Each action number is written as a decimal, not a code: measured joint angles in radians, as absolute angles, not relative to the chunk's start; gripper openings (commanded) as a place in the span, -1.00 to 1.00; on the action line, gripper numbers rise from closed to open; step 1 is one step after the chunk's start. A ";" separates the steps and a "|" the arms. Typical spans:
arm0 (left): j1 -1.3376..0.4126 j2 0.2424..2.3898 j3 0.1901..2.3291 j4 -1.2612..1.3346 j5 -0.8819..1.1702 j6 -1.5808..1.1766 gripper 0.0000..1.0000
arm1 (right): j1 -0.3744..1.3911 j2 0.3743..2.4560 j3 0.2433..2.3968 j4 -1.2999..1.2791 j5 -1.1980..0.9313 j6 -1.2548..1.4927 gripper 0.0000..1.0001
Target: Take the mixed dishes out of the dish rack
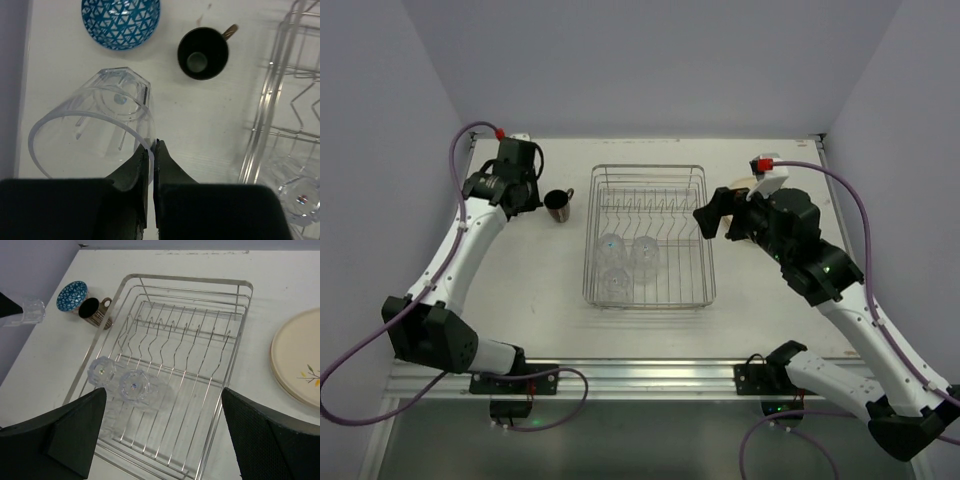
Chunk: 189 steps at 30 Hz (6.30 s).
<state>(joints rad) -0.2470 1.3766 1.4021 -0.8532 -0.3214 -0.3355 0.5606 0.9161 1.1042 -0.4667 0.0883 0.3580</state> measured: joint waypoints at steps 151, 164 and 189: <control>-0.217 0.840 0.692 0.306 0.790 -0.765 1.00 | 0.685 0.979 1.144 -0.362 -0.113 0.358 -0.67; -0.503 0.981 0.692 0.838 0.926 -0.984 0.54 | 0.661 0.896 1.049 -0.026 -0.504 0.397 -0.63; -0.573 0.950 0.695 0.903 0.910 -0.886 -1.00 | 0.648 0.904 0.988 0.145 -0.653 0.515 0.98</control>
<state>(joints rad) -0.5728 0.9504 0.6949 0.9028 0.9096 -0.8864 0.6479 0.9039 0.9882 0.1452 -0.6529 0.5148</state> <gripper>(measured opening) 0.033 0.937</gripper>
